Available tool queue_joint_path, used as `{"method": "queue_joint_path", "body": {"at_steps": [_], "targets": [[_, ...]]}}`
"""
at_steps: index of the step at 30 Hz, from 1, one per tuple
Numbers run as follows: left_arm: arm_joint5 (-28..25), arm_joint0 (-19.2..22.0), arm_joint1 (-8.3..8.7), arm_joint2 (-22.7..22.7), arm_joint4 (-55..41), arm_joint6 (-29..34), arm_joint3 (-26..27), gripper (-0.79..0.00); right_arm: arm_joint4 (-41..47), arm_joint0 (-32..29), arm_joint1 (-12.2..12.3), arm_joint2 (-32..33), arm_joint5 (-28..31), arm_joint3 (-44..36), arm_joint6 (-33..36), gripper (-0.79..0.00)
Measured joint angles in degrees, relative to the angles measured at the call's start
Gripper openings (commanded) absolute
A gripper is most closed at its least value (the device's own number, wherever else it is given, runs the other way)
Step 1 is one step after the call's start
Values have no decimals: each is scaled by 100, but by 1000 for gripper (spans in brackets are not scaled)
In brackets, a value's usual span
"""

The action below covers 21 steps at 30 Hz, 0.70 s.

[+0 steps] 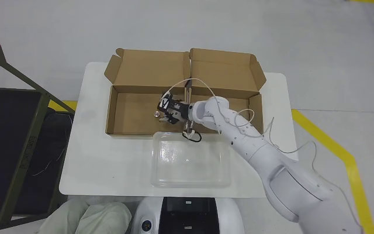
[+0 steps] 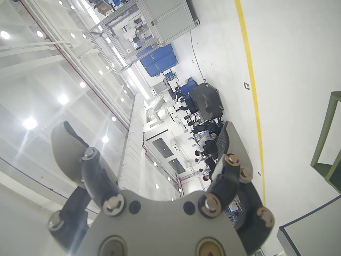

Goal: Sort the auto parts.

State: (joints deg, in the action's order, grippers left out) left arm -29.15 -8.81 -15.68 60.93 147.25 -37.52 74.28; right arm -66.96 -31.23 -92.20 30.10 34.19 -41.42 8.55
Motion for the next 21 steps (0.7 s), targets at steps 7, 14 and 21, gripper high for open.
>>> {"method": "queue_joint_path", "body": {"at_steps": [7, 14, 21], "targets": [[0, 0, 0, 0, 0, 0, 0, 0, -188, -146, 195, 301, 120, -556, -36, -179], [0, 0, 0, 0, 0, 0, 0, 0, -353, -519, 489, 778, 256, -1448, 120, -163], [0, 0, 0, 0, 0, 0, 0, 0, -533, -1145, 840, 1423, 415, -2648, 474, -95]]}}
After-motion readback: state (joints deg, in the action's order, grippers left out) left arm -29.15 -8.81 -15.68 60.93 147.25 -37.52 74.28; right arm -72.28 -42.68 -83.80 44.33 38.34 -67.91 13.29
